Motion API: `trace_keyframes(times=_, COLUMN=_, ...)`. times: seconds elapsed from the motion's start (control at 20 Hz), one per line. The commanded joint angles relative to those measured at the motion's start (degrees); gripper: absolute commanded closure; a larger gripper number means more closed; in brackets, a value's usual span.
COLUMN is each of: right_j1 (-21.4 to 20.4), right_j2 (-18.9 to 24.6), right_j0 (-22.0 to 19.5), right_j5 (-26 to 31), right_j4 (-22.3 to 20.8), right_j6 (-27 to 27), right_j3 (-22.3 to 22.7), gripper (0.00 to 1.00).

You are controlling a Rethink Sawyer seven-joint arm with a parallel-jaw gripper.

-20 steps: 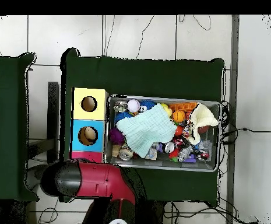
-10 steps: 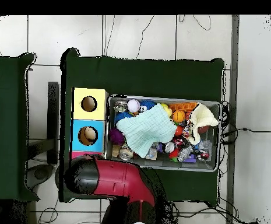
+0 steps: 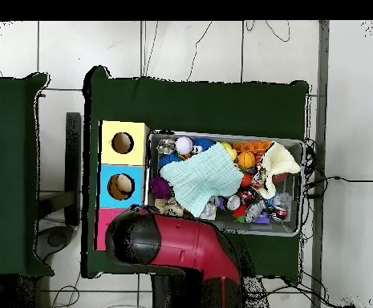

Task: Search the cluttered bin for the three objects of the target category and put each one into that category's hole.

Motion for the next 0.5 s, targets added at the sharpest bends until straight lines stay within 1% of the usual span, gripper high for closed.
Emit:
trace_keyframes(times=0.05, right_j1=0.55, right_j2=9.26, right_j0=-7.05, right_j5=0.10, right_j4=-5.55, right_j6=-11.35, right_j3=-0.33, gripper=1.00)
trace_keyframes(times=0.25, right_j1=1.57, right_j2=12.21, right_j0=-11.19, right_j5=0.57, right_j4=-7.71, right_j6=-13.92, right_j3=-1.94, gripper=1.00)
trace_keyframes(times=0.35, right_j1=2.05, right_j2=13.95, right_j0=-13.32, right_j5=-0.67, right_j4=-8.86, right_j6=-14.71, right_j3=-1.81, gripper=1.00)
trace_keyframes(times=0.5, right_j1=3.22, right_j2=16.31, right_j0=-15.77, right_j5=-2.33, right_j4=-11.14, right_j6=-14.43, right_j3=-2.43, gripper=1.00)
